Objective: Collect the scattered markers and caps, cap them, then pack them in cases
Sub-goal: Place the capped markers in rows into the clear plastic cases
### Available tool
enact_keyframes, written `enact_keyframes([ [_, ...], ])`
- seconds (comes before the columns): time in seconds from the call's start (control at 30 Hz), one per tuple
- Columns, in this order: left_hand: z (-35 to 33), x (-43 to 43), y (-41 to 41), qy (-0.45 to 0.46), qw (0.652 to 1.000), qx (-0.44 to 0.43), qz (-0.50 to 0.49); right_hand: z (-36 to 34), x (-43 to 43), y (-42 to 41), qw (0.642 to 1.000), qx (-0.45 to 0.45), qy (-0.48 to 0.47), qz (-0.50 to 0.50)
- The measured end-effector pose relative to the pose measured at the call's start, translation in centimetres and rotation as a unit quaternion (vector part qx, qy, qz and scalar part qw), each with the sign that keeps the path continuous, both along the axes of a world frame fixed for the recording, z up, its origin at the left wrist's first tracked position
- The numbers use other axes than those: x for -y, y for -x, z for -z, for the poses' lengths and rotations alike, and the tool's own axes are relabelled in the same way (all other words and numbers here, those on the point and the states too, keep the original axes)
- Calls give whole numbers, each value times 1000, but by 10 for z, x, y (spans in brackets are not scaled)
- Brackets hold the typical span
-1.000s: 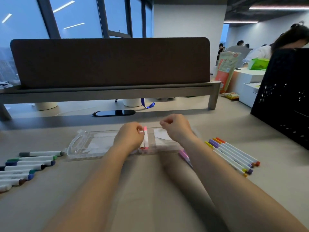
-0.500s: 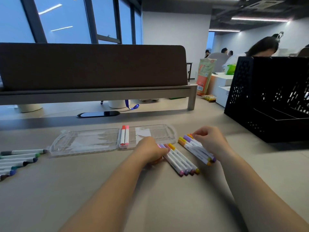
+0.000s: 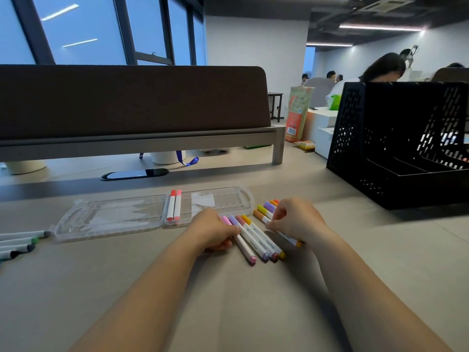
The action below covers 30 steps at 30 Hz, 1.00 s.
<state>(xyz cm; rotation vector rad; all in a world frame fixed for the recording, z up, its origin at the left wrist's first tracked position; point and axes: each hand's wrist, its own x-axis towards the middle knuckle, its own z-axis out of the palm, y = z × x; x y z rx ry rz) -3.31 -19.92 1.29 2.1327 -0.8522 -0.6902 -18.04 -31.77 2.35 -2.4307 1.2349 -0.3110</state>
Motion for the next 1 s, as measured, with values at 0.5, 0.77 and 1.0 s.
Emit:
enact_keyframes([
  [0.5,6,5,-1,-13,997,82,-7,2,-6,-7,999,-32,36,3],
  [0.77,3,3,9,-48,973,227,9,5,-3,-8,998,-29,53,0],
  [1.0,5,5,0,-22,991,132,-4,4,-1,-5,999,-20,38,-8],
])
